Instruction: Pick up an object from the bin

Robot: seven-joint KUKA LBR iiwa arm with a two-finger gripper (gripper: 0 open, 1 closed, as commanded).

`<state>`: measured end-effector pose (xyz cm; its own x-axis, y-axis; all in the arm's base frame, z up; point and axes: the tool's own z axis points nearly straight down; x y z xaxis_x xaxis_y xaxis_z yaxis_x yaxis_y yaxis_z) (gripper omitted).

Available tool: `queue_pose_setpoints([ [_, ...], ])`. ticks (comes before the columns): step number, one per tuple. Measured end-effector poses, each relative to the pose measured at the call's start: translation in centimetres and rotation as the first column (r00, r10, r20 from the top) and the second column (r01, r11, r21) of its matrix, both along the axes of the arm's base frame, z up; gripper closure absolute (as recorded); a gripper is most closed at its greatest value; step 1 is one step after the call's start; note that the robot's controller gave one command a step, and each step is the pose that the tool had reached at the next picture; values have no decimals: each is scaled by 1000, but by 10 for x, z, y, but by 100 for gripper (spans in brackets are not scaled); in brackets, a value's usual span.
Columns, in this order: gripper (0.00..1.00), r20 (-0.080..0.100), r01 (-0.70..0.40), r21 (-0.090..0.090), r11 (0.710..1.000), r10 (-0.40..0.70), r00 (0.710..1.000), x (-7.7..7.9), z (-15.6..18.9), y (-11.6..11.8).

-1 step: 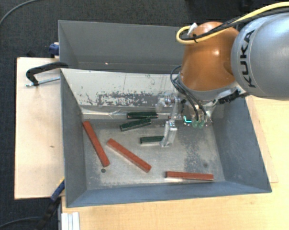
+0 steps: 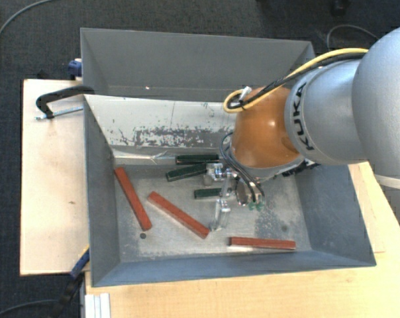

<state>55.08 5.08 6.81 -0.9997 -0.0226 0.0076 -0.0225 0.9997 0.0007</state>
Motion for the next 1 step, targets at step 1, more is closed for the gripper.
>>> queue_pose_setpoints([
  [1, 100, 9, 1, 2, 1000, -1, 1000, 3, 5, 0],
])
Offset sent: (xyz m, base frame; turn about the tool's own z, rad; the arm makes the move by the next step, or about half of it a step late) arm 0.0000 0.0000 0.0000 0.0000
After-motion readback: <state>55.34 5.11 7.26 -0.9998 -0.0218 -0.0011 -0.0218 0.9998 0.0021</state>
